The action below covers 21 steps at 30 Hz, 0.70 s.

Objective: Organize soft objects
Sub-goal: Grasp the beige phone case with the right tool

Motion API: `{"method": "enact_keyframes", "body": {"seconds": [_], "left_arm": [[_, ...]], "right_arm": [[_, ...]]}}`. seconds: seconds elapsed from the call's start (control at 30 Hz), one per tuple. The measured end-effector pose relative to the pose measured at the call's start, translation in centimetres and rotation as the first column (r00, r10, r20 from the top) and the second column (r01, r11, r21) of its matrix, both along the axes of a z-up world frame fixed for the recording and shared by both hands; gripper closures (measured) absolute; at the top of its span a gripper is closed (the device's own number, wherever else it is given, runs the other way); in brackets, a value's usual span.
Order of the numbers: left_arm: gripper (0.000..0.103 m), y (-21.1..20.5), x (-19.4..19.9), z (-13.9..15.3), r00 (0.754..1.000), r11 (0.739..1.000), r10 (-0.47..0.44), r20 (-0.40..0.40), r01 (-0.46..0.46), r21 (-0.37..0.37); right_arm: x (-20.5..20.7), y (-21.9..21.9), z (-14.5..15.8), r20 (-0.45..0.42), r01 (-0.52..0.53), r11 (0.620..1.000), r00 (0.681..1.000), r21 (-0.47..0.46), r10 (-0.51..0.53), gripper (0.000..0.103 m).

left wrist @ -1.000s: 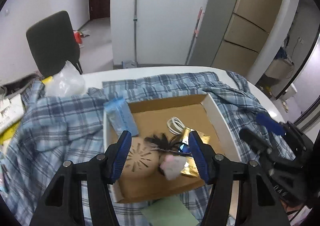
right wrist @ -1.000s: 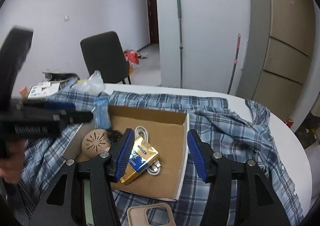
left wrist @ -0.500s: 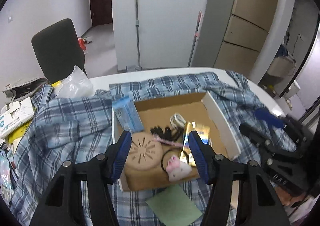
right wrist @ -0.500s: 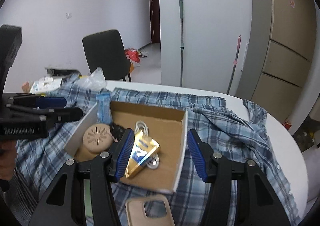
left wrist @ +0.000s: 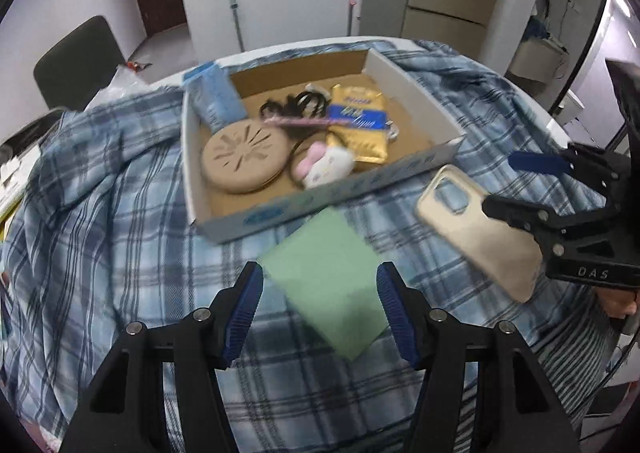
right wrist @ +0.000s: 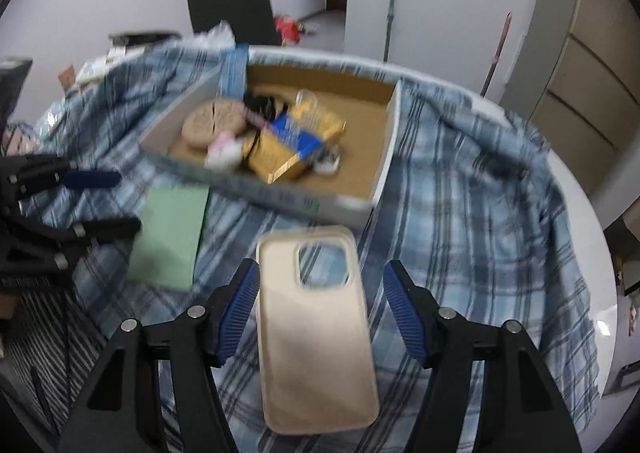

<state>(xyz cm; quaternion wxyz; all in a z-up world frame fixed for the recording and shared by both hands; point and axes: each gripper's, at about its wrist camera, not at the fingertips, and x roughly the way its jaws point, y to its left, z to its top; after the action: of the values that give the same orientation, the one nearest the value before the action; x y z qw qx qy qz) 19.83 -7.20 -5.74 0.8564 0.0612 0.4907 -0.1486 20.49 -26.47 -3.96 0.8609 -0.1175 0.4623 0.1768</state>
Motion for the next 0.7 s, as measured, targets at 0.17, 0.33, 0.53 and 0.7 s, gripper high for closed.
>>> {"method": "enact_keyframes", "body": {"seconds": [0.17,0.33,0.53,0.7], "left_arm": [[0.041,1.8,-0.9,-1.0,0.999,0.999,0.031,-0.028,-0.032,-0.027],[0.041,1.8,-1.6,-1.9,1.0,1.0,0.016,0.004,-0.016,-0.021],[0.041,1.6,-1.2,-3.2,0.997,0.999,0.011,0.072,-0.009,-0.034],[0.041,2.1,-0.7,-4.0,0.998,0.998,0.035,0.043,-0.033,-0.046]], "right_arm": [[-1.2,0.6,-1.6,-0.029,-0.055,0.998,0.998,-0.038,0.054,0.04],[-1.0,0.7,-2.9,-0.075,-0.075,0.995,0.995,-0.06,0.071,0.037],[-1.1,0.4,-3.6,-0.05,-0.067,0.996,0.997,-0.054,0.065,0.032],[-1.1,0.5,-3.5,-0.049,-0.069,0.997,0.997,-0.041,0.067,0.029]]}}
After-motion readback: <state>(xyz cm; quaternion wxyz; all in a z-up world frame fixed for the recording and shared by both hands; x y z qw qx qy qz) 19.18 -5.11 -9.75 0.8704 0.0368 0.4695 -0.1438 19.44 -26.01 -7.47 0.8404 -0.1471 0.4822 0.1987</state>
